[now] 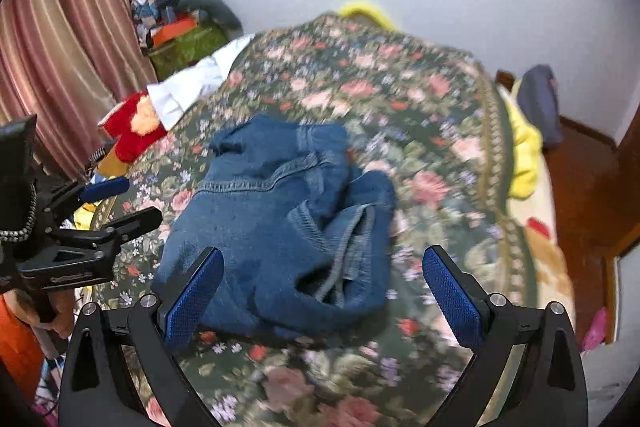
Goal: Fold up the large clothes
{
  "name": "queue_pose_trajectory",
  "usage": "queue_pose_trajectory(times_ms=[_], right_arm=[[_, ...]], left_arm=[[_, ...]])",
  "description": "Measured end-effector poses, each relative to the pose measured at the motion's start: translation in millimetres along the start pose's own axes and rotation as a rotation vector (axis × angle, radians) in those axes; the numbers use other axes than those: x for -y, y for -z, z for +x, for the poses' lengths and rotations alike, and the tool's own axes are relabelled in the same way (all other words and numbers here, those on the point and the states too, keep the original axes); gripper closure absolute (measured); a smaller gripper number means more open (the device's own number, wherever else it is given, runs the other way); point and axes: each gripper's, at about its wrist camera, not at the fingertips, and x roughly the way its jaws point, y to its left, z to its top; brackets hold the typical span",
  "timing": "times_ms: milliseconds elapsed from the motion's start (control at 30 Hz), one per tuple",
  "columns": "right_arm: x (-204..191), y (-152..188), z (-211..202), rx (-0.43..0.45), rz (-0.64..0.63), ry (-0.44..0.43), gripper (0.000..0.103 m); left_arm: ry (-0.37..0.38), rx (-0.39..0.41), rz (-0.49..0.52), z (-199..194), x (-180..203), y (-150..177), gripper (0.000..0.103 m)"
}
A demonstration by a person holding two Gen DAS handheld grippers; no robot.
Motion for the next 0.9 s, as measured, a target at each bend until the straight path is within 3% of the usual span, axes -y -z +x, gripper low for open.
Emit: queue_pose_trajectory(times_ms=[100,167,333,400,600,733,800,900], right_arm=[[7,9,32,-0.074,-0.002,0.062,0.004],[19,23,53,-0.135,-0.022,0.094,0.002],[58,49,54,-0.177,0.095,-0.049,0.001],[71,52,46,-0.187,0.147,-0.059,0.001],[78,45,17,-0.159,0.094,0.009,0.001],[61,23,-1,-0.077,0.024,0.048,0.001],[53,8,-1,-0.043,0.015,0.042,0.001],[42,-18,10,-0.024,0.014,-0.009,0.001]], left_arm=[[0.002,-0.093,0.015,31,-4,24,0.018],[0.004,-0.056,0.007,36,-4,43,0.007],[0.076,-0.049,0.009,36,-8,55,0.005],[0.069,-0.039,0.026,35,-7,55,0.005],[0.077,-0.055,0.085,22,-15,53,0.005],[-0.047,0.013,0.157,15,-32,36,0.005],[-0.087,0.018,0.140,22,-45,24,0.005],[-0.084,0.011,0.072,38,-66,-3,0.005]])
